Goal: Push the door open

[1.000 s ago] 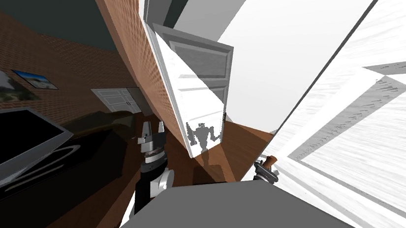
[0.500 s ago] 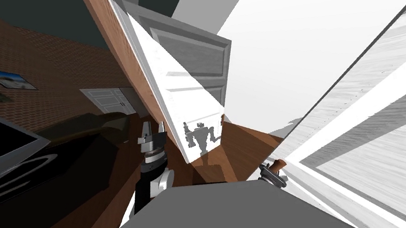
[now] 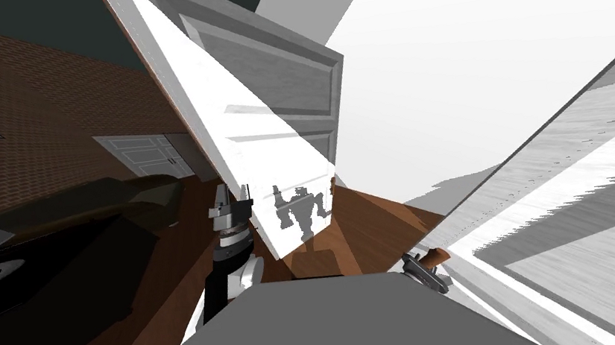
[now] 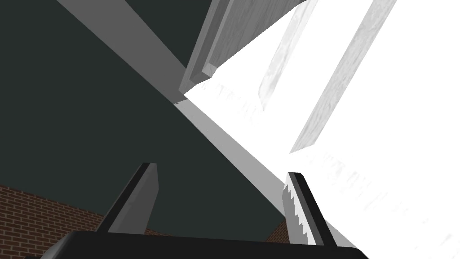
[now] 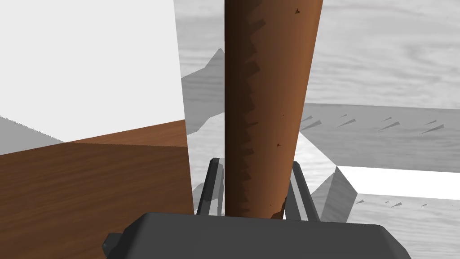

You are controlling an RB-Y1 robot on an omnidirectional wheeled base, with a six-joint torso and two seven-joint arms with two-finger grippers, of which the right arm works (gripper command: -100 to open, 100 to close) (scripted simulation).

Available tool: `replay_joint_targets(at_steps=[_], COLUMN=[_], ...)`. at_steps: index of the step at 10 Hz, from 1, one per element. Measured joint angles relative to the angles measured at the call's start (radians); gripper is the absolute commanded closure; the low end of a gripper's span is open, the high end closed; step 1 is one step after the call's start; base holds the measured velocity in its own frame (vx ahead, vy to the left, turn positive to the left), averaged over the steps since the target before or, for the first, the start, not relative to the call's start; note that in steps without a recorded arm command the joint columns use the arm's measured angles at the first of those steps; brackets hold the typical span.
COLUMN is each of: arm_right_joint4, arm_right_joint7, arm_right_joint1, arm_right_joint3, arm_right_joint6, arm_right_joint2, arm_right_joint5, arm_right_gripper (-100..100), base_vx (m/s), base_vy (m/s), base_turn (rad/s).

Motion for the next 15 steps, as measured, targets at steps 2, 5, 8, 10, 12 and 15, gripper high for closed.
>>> replay_joint_targets(at_steps=[2, 5, 8, 10, 12, 15], arm_right_joint4=[0.019, 0.042, 0.026, 0.032, 0.007, 0.020], arm_right_joint7=[-0.006, 0.000, 0.015, 0.029, 0.050, 0.074], arm_right_joint1=[-0.005, -0.019, -0.019, -0.025, -0.015, -0.030], arm_right_joint3=[-0.013, -0.031, -0.053, -0.072, -0.092, -0.129], arm_right_joint6=[-0.010, -0.033, -0.051, -0.064, -0.083, -0.118], arm_right_joint2=[-0.006, 0.006, 0.006, 0.010, 0.021, 0.032], arm_right_joint5=[-0.007, -0.032, -0.054, -0.075, -0.098, -0.137], arm_right_gripper=[100, 100, 100, 100, 100, 100], base_vx=[0.081, 0.081, 0.092, 0.111, 0.112, 0.104], base_vy=[-0.067, -0.186, -0.161, -0.187, -0.166, -0.182], base_turn=[-0.016, 0.019, 0.000, -0.003, -0.007, -0.004])
